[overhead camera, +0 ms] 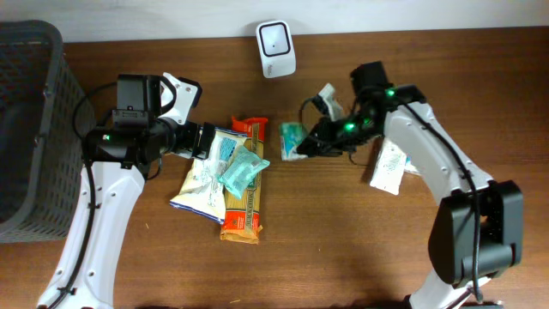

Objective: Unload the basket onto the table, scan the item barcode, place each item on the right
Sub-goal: 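Lift the teal wipes pack up to the scanner, then place the teal wipes pack on the right side of the table, then grasp the light-green pack from the pile with the right gripper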

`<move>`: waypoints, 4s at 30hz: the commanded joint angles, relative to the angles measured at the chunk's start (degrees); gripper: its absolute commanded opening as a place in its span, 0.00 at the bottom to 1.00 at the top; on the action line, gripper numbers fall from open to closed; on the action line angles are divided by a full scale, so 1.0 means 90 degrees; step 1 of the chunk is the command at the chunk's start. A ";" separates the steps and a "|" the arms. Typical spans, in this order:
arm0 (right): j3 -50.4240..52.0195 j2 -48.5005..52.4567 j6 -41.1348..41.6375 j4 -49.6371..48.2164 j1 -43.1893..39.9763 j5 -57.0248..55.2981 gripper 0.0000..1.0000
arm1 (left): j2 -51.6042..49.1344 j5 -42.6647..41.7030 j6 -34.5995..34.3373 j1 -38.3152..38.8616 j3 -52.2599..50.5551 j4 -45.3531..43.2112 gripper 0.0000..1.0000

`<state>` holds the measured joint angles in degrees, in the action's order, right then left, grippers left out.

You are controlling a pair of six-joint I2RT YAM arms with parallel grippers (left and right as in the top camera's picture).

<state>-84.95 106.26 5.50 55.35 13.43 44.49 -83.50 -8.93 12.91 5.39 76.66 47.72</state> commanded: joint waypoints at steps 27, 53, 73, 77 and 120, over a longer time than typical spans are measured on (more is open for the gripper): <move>-0.2873 0.3225 -0.5401 -0.6715 0.1513 -0.8264 0.04 | 0.0066 -0.0002 0.0100 -0.0022 0.0053 -0.0007 0.99; -0.0668 0.0306 0.0053 0.1566 -0.1083 -0.2953 0.71 | 0.0066 -0.0002 0.0100 -0.0022 0.0053 -0.0007 0.99; -0.0809 0.1865 0.1494 -0.1853 0.2351 -0.1923 0.73 | 0.0066 -0.0002 0.0100 -0.0022 0.0053 -0.0007 0.99; -0.0806 0.2147 0.1251 -0.1814 0.2506 -0.1904 0.46 | 0.0066 -0.0002 0.0100 -0.0022 0.0053 -0.0007 0.99; -0.0663 0.1345 0.0073 0.0935 0.0289 -0.2654 0.47 | 0.0066 -0.0002 0.0100 -0.0022 0.0053 -0.0007 0.99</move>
<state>-87.13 119.33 8.58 62.61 17.56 20.56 -83.46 -8.95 12.91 5.39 76.73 47.77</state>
